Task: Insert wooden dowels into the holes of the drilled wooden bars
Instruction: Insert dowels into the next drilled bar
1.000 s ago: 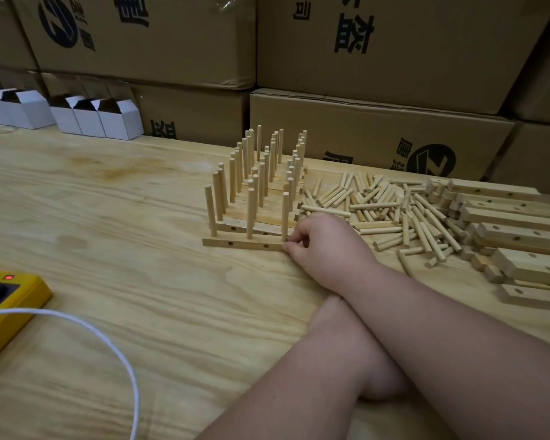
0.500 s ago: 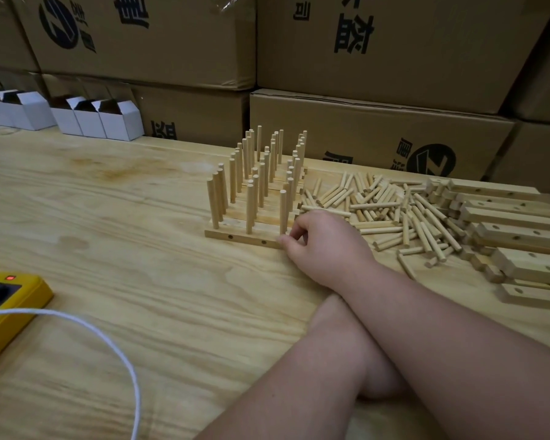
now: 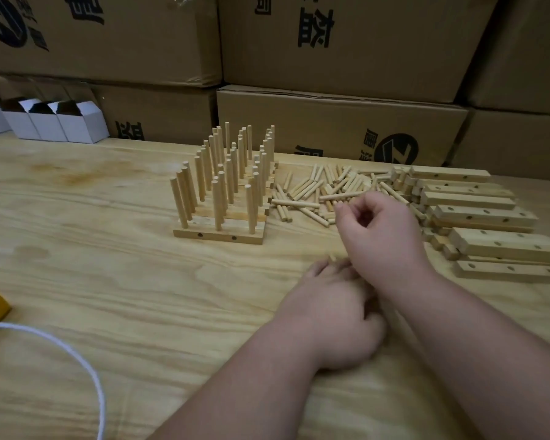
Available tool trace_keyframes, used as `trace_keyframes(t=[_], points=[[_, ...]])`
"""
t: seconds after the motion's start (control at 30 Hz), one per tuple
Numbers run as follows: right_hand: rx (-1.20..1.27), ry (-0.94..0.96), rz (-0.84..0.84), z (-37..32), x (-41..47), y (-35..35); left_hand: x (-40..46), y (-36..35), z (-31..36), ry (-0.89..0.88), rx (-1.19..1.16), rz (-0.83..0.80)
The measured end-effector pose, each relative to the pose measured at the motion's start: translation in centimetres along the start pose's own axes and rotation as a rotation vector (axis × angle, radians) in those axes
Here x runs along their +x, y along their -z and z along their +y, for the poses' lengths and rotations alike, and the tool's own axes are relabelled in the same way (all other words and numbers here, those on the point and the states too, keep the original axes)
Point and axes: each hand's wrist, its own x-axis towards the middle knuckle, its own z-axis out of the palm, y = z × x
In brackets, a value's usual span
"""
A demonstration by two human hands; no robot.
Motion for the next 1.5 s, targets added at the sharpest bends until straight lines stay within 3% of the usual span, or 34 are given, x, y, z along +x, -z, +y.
trace_keyframes(t=[0.27,0.53,0.83,0.93,1.1,1.23,1.4,1.5], points=[[-0.164,-0.257,0.227,6.2,-2.5,8.2,0.1,0.8,-0.1,0.025,-0.326,0.012],[-0.382,-0.394,0.157,5.8,-2.9,8.2,0.1,0.4,-0.3,0.154,-0.35,0.186],[-0.192,-0.103,0.071,4.7,-3.6,5.8,0.2,0.5,-0.2,0.183,-0.349,0.179],[-0.268,-0.153,0.031,5.0,-3.5,6.3,0.2,0.6,-0.3,0.201,-0.347,0.167],[-0.527,-0.27,-0.198,5.0,-3.6,6.7,0.1,0.6,-0.3,0.205,-0.34,0.162],[-0.563,-0.215,-0.193,5.4,-3.7,6.5,0.1,0.7,-0.3,0.218,-0.382,0.182],[-0.24,-0.009,-0.008,5.3,-3.6,6.1,0.4,0.8,-0.5,0.311,-0.581,0.309],[-0.021,0.169,-0.013,4.4,-4.1,5.4,0.6,1.0,-0.7,0.358,-0.762,0.371]])
